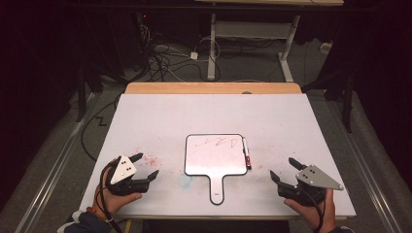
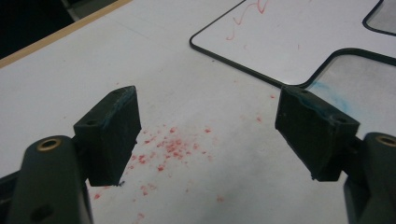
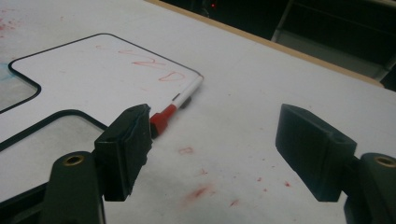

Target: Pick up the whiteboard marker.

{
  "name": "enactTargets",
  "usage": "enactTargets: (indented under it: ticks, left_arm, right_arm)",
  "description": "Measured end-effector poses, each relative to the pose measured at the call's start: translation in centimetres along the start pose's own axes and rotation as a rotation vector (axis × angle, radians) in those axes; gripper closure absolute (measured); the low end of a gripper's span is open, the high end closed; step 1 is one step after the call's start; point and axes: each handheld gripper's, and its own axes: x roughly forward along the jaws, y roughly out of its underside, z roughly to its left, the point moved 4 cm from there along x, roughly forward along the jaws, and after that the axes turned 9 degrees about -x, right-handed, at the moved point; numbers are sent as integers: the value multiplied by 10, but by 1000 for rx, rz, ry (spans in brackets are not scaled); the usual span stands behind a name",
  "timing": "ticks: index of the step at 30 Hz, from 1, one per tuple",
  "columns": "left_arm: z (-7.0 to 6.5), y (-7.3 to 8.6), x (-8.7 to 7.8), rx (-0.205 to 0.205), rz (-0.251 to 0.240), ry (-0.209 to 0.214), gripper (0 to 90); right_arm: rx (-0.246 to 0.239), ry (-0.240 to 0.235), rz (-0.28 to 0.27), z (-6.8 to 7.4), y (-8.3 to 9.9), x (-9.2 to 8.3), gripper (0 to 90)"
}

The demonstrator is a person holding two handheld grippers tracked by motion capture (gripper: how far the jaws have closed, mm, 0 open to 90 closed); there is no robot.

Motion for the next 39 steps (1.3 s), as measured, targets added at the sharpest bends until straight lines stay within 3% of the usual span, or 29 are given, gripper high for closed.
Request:
enactTargets:
  ticks: [6, 9, 12, 16, 22, 25, 29, 34, 35, 38, 39]
  left_arm:
    - [-2, 0, -1, 8, -2, 0, 212]
    - [-2, 0, 0, 33, -3, -2, 212]
    - [-3, 2, 0, 17, 3, 3, 212]
    - [-4, 3, 1, 27, 17, 3, 210]
    - [-3, 2, 2, 36, 18, -6, 210]
    - [-5, 3, 4, 22, 28, 8, 210]
    - [-5, 5, 5, 28, 42, 5, 210]
    - [-5, 5, 5, 25, 43, 1, 210]
    - [-6, 5, 6, 26, 45, 2, 210]
    - [-6, 5, 6, 30, 50, -1, 210]
    - [-6, 6, 6, 31, 51, -2, 210]
  right_arm:
    - [18, -18, 21, 0, 3, 0, 297]
    - [21, -21, 34, -1, 3, 1, 304]
    - [16, -23, 45, -2, 1, 4, 308]
    - [15, -32, 63, -3, 0, 7, 316]
    - [63, -62, 106, -10, -3, 20, 340]
    - [96, -103, 159, -14, -8, 33, 338]
    - [157, -171, 189, -17, -15, 48, 338]
    - [160, -206, 224, -15, -27, 67, 390]
    - [177, -244, 251, -14, -32, 79, 400]
    - [174, -266, 289, -13, -36, 92, 423]
    - [175, -284, 320, -10, -40, 106, 435]
